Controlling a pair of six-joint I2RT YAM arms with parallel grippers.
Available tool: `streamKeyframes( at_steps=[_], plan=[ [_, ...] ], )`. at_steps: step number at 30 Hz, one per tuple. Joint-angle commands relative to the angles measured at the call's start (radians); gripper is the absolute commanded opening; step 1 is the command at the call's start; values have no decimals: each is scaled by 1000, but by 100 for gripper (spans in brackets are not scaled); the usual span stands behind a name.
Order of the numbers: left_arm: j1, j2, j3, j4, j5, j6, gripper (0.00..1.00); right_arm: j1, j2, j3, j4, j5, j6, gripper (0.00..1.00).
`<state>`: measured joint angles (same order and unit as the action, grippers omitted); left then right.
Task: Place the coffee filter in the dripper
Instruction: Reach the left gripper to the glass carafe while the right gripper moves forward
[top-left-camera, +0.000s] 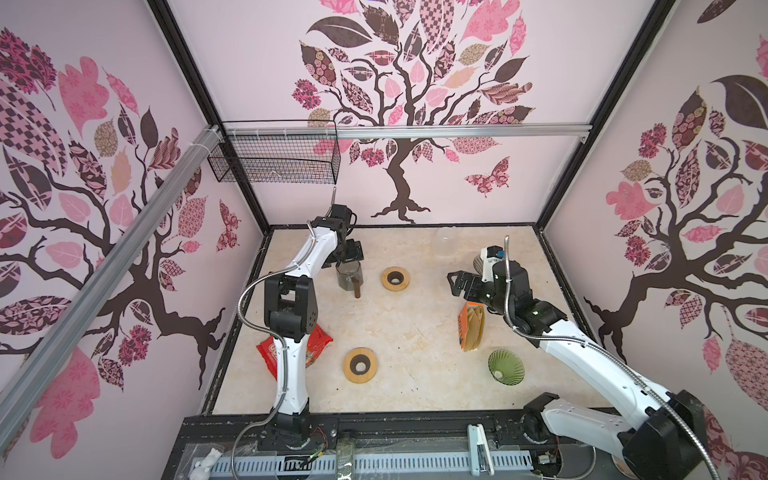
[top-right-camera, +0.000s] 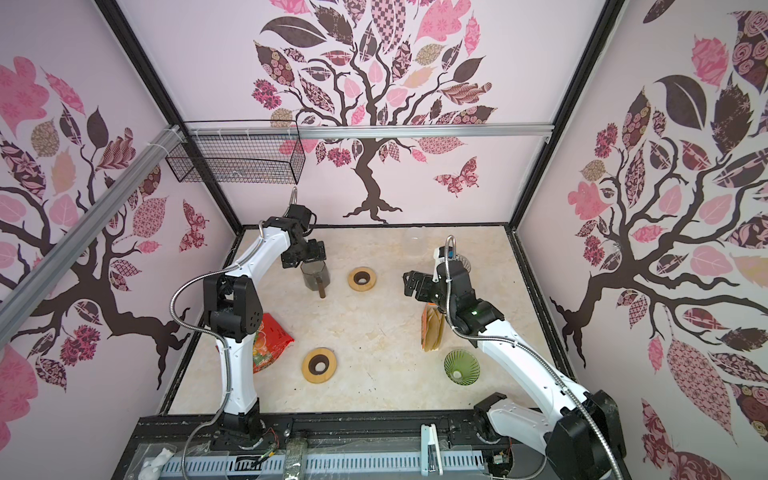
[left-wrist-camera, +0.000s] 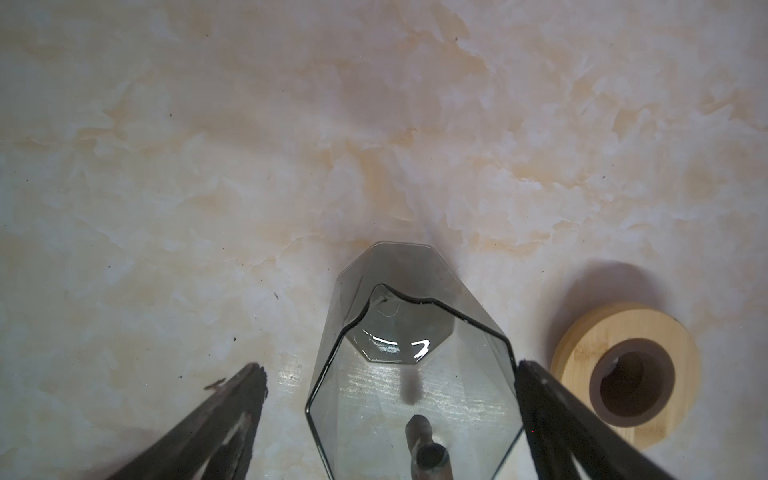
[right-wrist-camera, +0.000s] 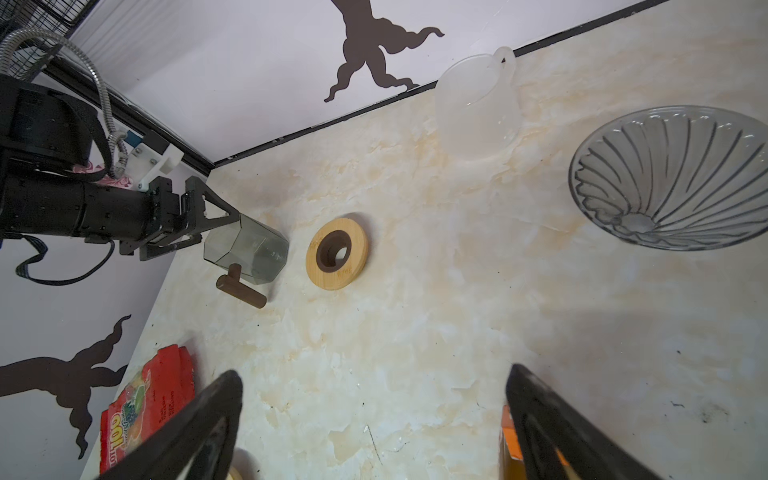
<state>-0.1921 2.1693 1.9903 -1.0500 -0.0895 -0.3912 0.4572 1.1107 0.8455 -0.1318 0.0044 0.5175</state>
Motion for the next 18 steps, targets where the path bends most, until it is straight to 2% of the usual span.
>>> streamKeyframes(
  at_steps=[1, 11, 18],
  plan=[
    [-7, 18, 48, -23, -11, 14, 97, 4, -14, 6, 13, -9, -9, 100],
    [-17, 28, 43, -5, 24, 10, 97, 4, -5, -2, 19, -11, -8, 100],
    [-19, 56, 63, -33, 10, -1, 97, 5, -5, -3, 24, -14, -6, 100]
  ],
)
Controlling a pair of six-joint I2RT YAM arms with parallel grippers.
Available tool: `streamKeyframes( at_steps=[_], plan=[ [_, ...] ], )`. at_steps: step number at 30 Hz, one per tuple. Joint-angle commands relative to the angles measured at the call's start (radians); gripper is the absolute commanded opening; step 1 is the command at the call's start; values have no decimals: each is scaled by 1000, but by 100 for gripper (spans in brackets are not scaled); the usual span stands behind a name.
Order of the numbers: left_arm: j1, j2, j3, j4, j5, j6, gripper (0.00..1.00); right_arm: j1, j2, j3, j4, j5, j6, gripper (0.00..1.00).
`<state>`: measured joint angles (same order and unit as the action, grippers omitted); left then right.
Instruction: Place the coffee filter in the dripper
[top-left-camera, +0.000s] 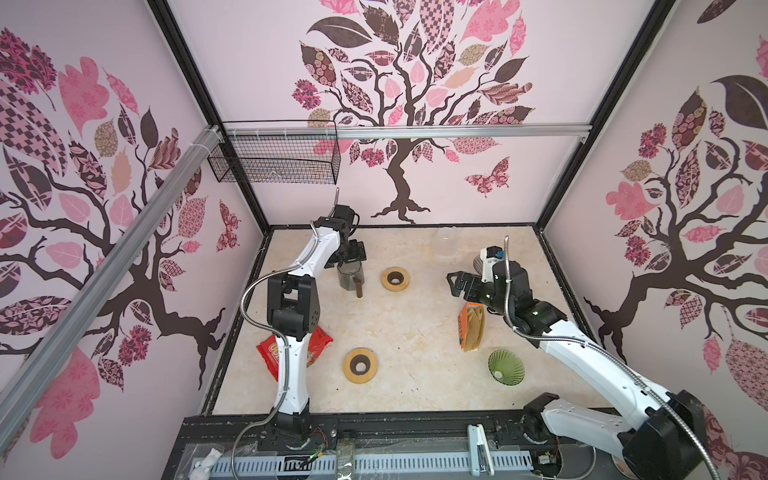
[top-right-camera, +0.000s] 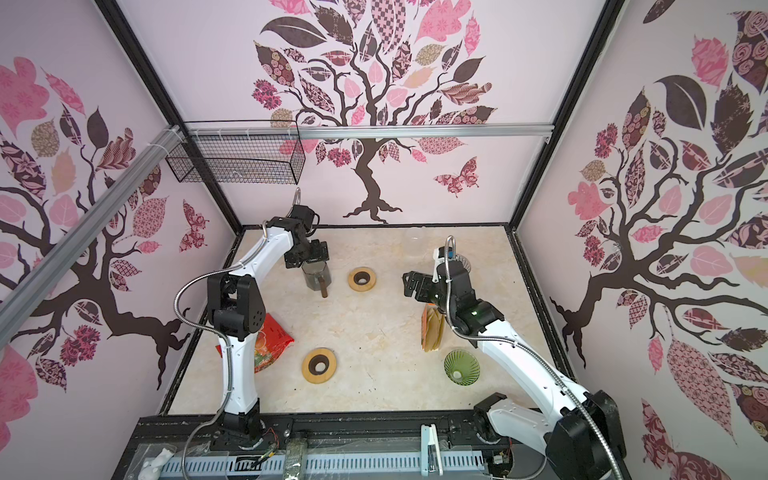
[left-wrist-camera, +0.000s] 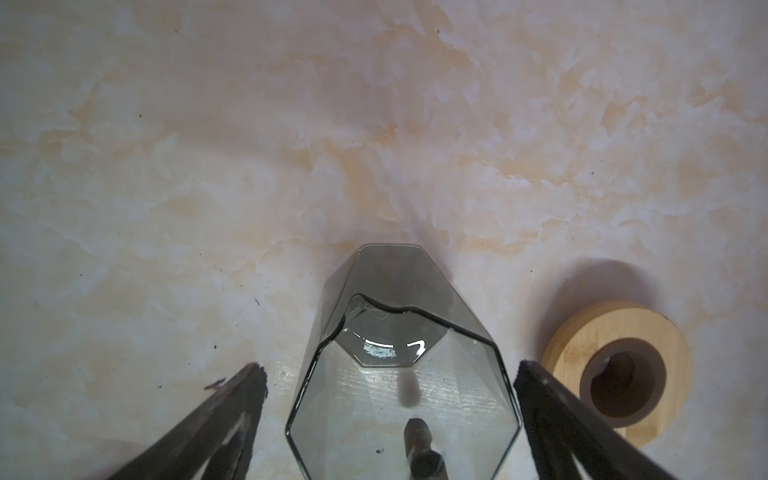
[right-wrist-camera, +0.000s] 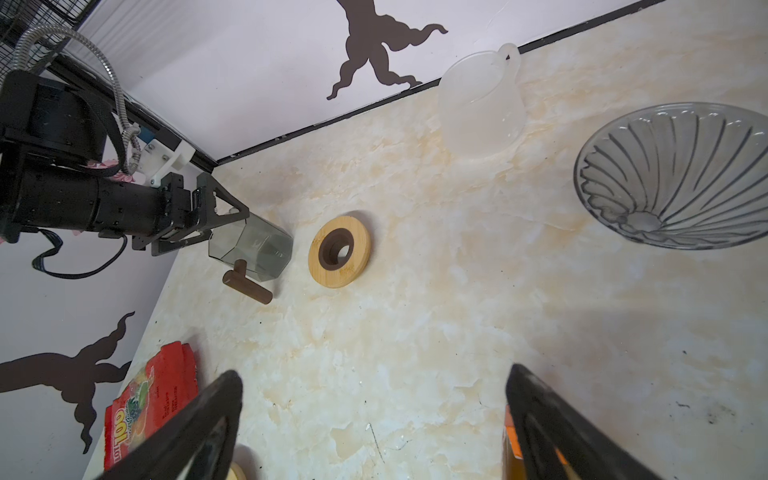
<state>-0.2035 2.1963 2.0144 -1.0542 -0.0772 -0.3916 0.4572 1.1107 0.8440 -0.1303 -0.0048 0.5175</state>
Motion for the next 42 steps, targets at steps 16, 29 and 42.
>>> streamKeyframes(
  at_steps=[16, 29, 42],
  plan=[
    [-42, 21, 9, -42, -11, 43, 93, 4, 3, -12, 35, -7, -2, 100],
    [-151, -110, -202, -30, -35, 76, 90, 5, 21, -14, 44, -23, 0, 100],
    [-297, -253, -419, 68, 33, 19, 89, 4, 67, -5, 57, -46, -1, 100]
  ],
)
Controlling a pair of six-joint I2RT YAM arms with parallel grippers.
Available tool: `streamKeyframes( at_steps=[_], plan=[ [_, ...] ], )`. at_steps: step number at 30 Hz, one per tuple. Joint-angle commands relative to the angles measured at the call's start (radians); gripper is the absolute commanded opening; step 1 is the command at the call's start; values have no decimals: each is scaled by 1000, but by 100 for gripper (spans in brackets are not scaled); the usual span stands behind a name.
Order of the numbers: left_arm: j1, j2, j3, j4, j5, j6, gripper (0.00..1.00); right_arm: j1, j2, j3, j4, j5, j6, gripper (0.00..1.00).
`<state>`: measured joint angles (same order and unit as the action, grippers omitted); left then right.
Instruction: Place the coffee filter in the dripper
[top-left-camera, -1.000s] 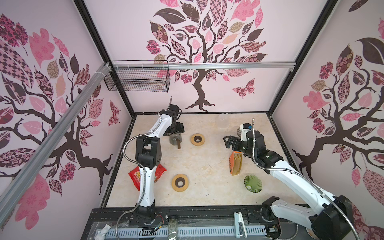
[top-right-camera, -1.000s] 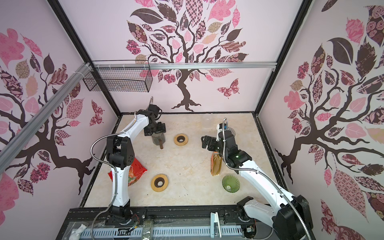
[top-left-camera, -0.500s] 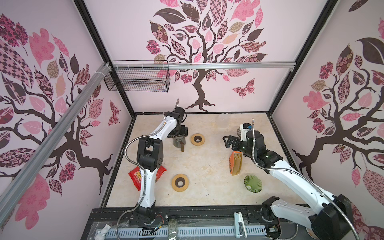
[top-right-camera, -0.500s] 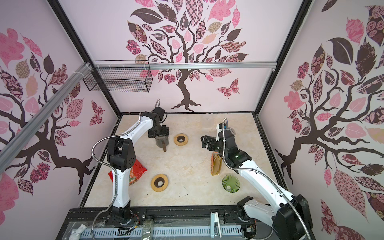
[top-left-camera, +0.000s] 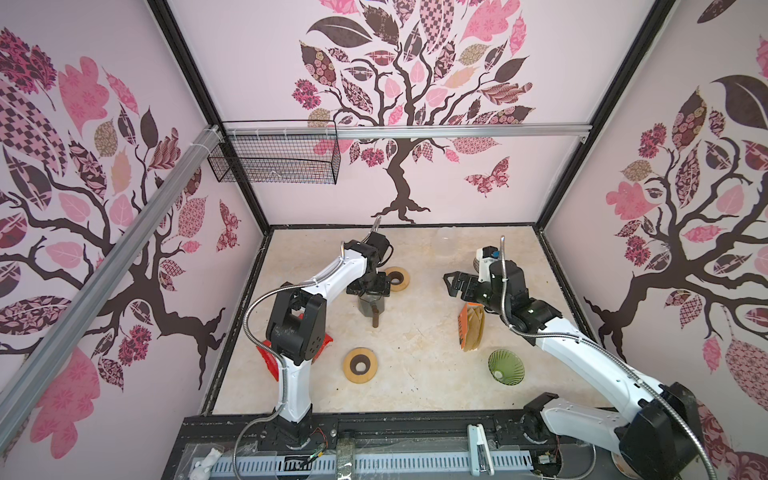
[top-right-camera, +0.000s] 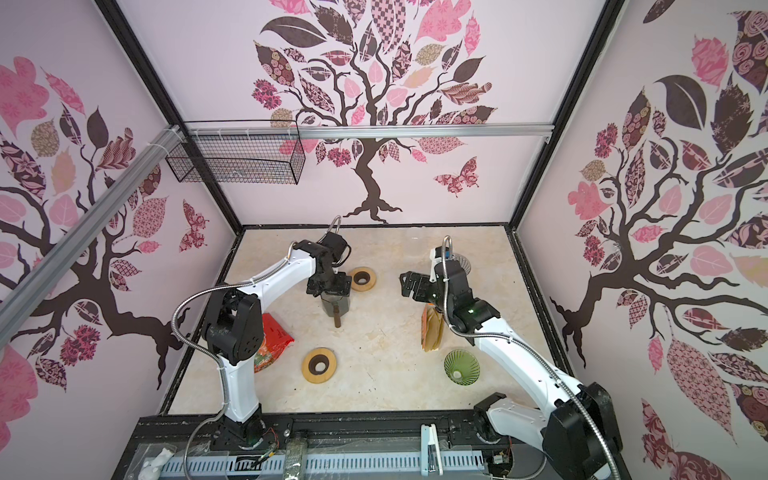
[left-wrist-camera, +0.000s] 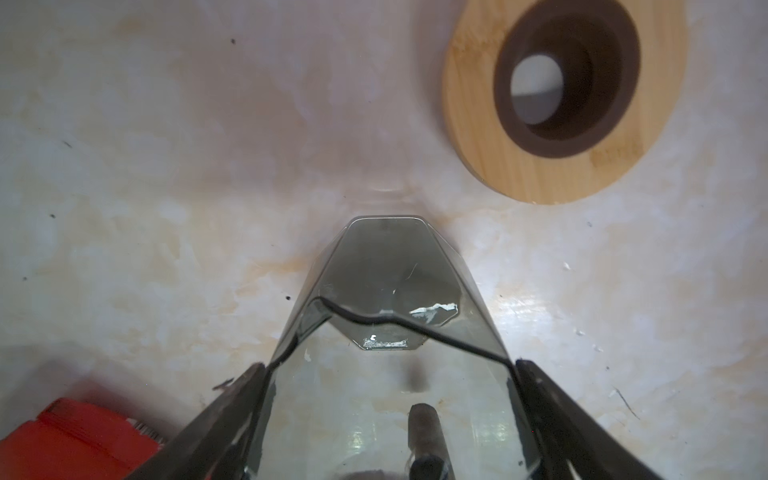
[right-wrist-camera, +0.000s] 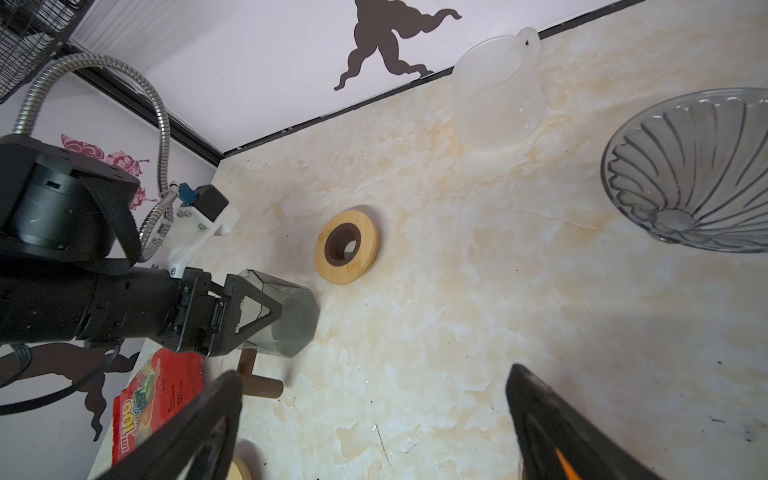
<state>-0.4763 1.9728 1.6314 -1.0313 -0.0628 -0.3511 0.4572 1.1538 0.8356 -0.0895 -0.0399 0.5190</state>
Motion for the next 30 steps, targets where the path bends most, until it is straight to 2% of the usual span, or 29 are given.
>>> streamKeyframes(
  at_steps=[1, 9, 20, 25, 30],
  plan=[
    [-33, -28, -35, 46, 14, -25, 89, 5, 27, 5, 19, -13, -2, 100],
    [-54, -10, -41, 67, -61, -70, 89, 6, 62, 16, 30, -26, 5, 100],
    [-50, -14, -10, 58, -37, -55, 94, 9, 148, 64, 45, -54, 9, 100],
    [-44, -84, -21, 78, -7, -48, 97, 9, 182, 90, 46, -64, 9, 100],
    [-43, -214, -47, 117, 0, -43, 97, 8, 210, 111, 43, -52, 4, 100]
  ],
)
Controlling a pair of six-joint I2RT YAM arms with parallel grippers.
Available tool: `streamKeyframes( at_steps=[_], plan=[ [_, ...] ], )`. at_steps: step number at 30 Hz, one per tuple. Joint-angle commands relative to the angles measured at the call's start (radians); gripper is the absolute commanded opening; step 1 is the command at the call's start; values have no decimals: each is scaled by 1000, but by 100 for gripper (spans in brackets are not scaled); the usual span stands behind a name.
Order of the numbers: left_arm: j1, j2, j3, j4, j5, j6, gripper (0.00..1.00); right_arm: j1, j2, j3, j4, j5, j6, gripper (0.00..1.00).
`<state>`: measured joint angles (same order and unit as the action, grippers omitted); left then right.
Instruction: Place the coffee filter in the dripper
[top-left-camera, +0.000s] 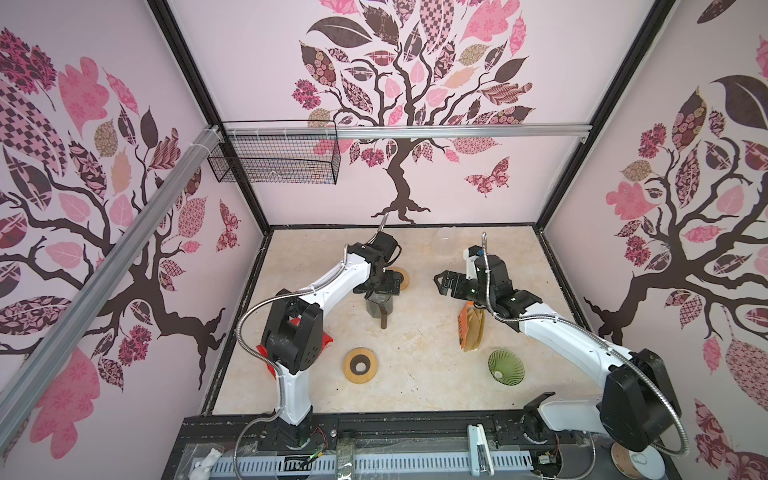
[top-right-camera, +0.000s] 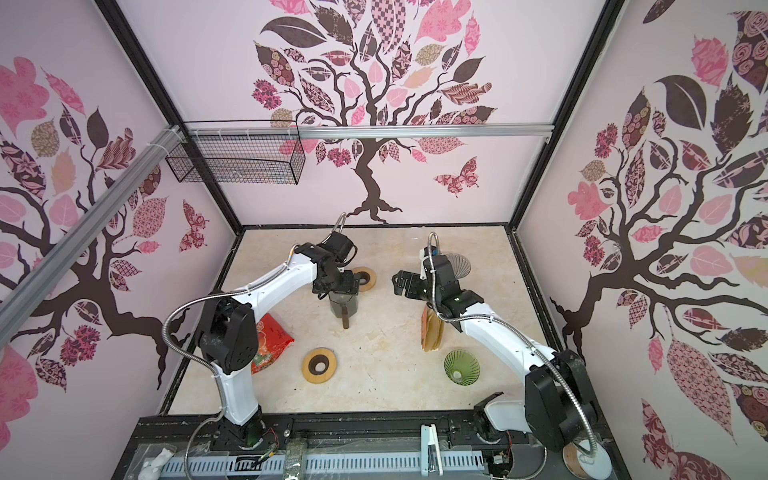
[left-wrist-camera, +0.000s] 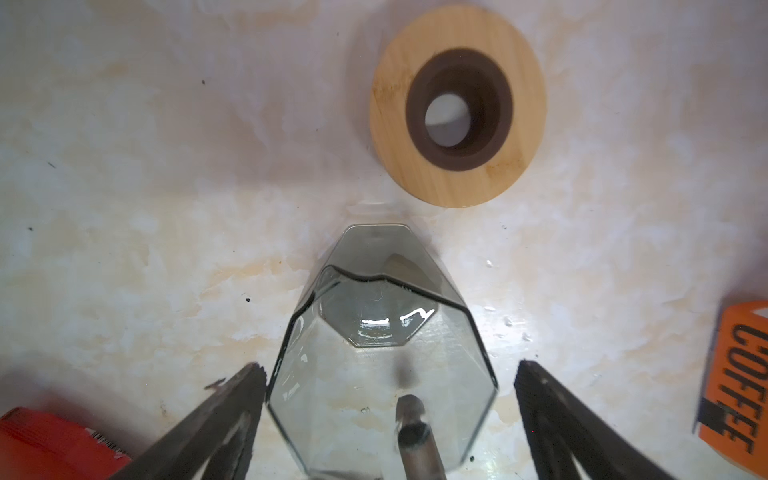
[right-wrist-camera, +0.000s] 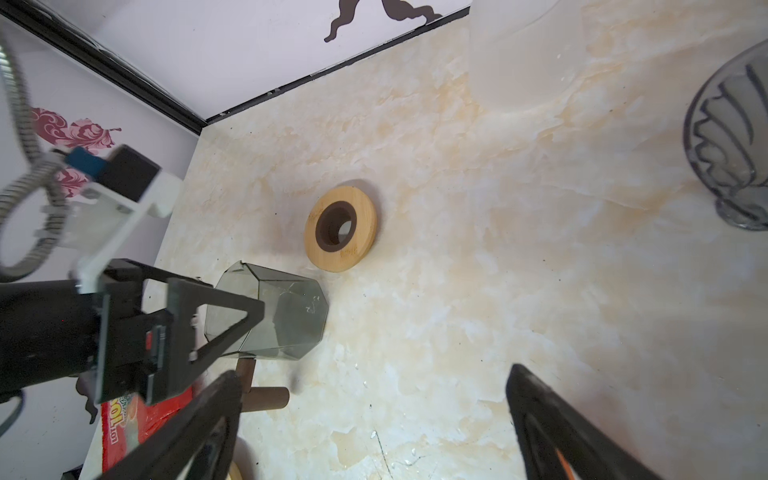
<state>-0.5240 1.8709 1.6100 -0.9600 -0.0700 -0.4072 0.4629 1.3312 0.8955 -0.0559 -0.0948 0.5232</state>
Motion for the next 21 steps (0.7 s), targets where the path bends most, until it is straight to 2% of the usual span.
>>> streamKeyframes(
  at_steps=[1, 10, 15, 21],
  plan=[
    [5, -135, -29, 56, 9, 14, 97, 3, 39, 56, 8, 6, -1, 100],
    [10, -408, -151, 177, 49, 19, 97, 3, 141, 144, 4, 8, 19, 100],
    [20, -653, -359, 318, 72, 28, 97, 3, 231, 202, 30, -28, 30, 100],
    [30, -945, -634, 482, -28, 43, 97, 3, 373, 273, 61, -71, 68, 100]
  ],
)
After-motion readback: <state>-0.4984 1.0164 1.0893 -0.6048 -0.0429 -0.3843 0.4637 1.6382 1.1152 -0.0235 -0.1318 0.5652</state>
